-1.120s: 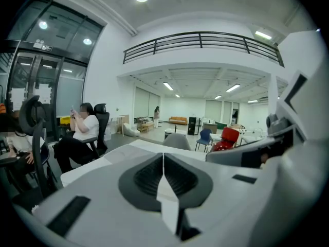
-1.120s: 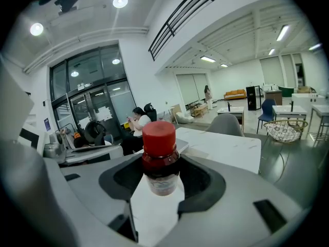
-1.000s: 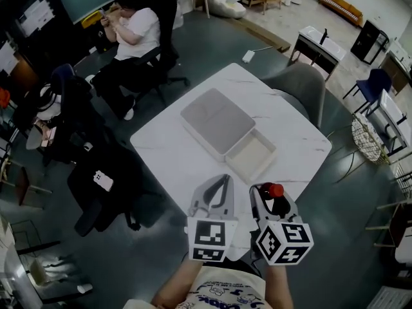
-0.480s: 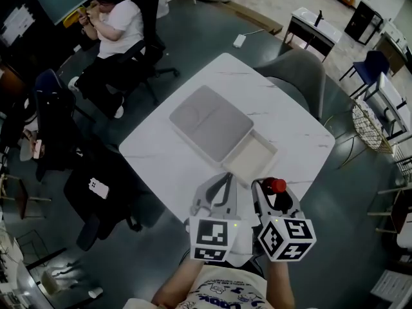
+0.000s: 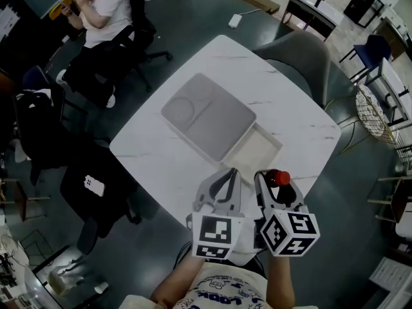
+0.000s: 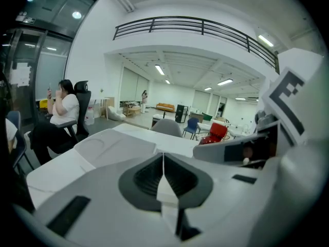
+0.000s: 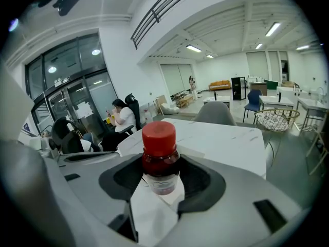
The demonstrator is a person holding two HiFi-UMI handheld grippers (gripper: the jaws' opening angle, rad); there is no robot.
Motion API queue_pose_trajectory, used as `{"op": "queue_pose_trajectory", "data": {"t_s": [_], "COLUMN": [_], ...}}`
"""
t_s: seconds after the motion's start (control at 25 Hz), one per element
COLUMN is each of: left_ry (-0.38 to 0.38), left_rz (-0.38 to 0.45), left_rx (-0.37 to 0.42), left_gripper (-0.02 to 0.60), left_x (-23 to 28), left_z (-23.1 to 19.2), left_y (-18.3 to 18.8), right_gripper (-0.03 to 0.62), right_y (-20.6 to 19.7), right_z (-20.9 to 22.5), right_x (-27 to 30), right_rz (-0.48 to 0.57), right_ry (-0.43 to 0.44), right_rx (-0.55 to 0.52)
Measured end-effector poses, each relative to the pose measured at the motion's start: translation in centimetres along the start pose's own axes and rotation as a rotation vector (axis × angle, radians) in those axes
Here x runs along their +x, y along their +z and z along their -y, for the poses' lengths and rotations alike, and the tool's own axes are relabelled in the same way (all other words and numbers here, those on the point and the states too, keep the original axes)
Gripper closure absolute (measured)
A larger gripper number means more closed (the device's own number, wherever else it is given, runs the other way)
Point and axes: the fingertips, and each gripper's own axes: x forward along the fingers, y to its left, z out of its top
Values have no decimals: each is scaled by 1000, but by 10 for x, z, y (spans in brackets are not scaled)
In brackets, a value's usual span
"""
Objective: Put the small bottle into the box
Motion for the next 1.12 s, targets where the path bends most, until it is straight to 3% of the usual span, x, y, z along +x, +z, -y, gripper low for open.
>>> {"op": "queue_pose_trajectory", "data": {"t_s": [1.12], "left_ry": [-72], "left_rz": [-113], "left_rx": [-51], "left_gripper": [561], "left_x": [64], "left_z": [-17], "left_y": [-37], "right_gripper": [364], "right_y": [-20], "right_z": [24], "right_x": [74], "right_rz": [-101], "right_ry": [-56], "right_rx": [22]}}
